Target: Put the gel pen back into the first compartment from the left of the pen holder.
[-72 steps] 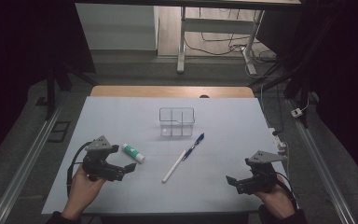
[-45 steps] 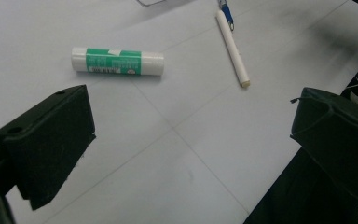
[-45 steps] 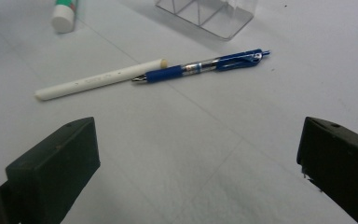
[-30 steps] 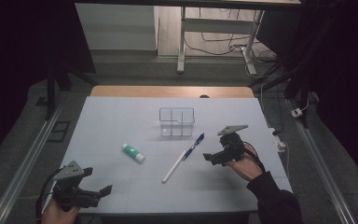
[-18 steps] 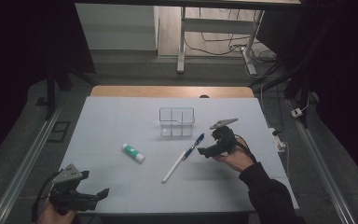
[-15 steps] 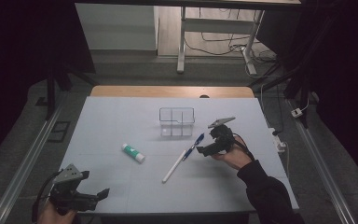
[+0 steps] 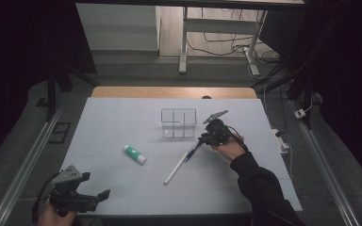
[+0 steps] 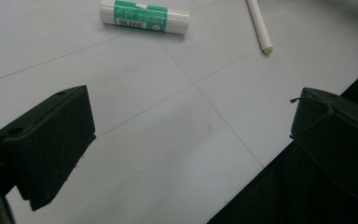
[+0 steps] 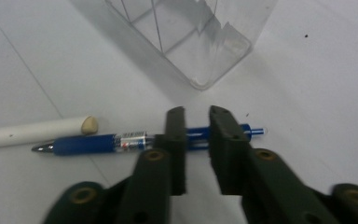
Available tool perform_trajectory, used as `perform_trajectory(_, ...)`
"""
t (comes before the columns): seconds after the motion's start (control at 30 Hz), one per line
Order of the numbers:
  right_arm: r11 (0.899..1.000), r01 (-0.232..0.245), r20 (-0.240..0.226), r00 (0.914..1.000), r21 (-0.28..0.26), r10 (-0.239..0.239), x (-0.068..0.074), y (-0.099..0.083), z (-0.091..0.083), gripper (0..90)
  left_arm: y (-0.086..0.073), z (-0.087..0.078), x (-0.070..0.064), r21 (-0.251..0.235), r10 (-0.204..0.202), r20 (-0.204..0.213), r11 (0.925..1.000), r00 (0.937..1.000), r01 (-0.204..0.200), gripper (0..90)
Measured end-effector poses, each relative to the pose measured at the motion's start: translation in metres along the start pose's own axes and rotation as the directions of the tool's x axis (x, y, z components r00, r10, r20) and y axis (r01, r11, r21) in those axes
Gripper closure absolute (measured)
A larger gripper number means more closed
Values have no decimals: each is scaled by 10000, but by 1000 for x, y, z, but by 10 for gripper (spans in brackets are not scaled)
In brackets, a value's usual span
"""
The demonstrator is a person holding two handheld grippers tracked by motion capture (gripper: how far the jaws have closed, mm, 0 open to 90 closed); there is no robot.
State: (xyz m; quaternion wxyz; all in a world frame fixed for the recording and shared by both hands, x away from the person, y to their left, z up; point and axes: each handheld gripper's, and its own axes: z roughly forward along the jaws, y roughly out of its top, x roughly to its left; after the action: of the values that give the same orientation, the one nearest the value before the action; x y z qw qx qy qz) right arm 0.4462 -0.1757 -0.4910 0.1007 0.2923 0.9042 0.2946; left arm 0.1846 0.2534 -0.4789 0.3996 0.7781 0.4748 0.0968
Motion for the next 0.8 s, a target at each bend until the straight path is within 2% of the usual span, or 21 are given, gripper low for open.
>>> perform_trajectory(0.07, 9999, 99, 36, 9999, 55, -99, -1, 3, 4, 880, 0, 0, 0, -22, -12, -9, 10000, 10000, 12, 0)
perform_trajectory(0.1, 9999, 136, 34, 9999, 69, -136, -2, 4, 5, 894, 0, 0, 0, -22, -14, -23, 10000, 10000, 14, 0)
perform_trajectory(0.3, 9996, 93, 82, 9999, 260, -95, -8, 10, 18, 895, 0, 0, 0, -14, -30, -24, 10000, 10000, 30, 0)
perform_trajectory(0.53, 9984, 299, 20, 9995, 480, -300, -11, 13, 29, 894, 0, 0, 0, 64, -12, -34, 10000, 10000, 13, 0)
perform_trajectory(0.8, 9974, 269, -186, 9995, 663, -258, -15, 11, 31, 894, 0, 0, 0, 77, 3, -47, 10000, 10000, -3, 0)
